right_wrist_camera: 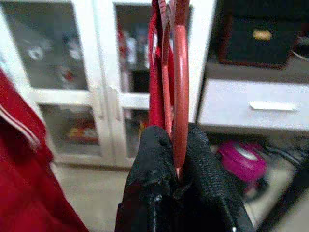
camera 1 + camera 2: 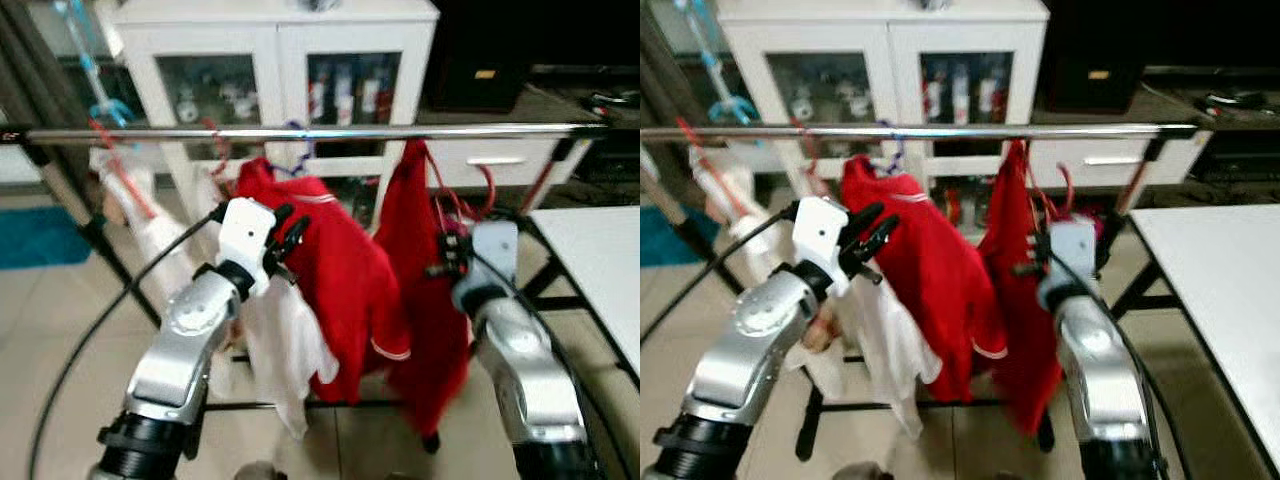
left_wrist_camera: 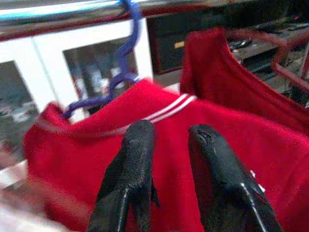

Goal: Hang hanger

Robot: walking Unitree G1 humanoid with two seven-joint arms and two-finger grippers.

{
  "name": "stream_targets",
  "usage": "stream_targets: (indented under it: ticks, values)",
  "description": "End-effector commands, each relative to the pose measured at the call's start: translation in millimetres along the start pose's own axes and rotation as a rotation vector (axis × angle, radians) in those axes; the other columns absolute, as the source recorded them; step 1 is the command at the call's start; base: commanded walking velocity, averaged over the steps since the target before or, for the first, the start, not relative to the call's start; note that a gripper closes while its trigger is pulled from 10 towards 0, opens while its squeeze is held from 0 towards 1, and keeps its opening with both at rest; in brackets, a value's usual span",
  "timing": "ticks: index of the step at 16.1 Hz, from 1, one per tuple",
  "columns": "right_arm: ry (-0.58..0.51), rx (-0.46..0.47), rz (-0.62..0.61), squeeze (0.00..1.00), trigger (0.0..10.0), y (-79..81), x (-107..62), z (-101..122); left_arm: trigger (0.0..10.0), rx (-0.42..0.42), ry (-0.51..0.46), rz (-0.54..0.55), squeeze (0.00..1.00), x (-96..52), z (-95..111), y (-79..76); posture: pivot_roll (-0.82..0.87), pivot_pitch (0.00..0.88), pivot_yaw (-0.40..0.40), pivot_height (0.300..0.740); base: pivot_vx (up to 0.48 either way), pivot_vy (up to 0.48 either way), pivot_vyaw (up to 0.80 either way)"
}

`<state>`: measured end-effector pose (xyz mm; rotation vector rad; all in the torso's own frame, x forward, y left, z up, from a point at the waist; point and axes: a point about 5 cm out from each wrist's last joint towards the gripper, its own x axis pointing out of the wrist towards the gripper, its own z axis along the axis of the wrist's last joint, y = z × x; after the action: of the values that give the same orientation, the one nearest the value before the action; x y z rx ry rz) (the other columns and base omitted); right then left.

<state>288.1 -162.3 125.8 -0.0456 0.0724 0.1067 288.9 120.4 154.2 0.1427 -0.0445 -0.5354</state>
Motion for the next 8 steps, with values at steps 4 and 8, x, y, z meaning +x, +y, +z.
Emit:
stream_targets:
  ticks: [4, 8]
  values:
    - [-0.057, -0.002, -0.023, 0.0, 10.0, -17.4, 24.7, 29, 10.0, 0.017, -0.056, -0.163, 0.0, 2.3, 31, -4.1, 0.11, 0.0, 0.026, 0.74, 0.0, 0.0, 0.0]
    - [0.093, -0.004, -0.03, 0.0, 10.0, -26.0, 68.5, 33, 10.0, -0.043, -0.103, -0.368, 0.0, 0.0, 54, -14.9, 0.13, 0.0, 0.035, 0.74, 0.0, 0.0, 0.0]
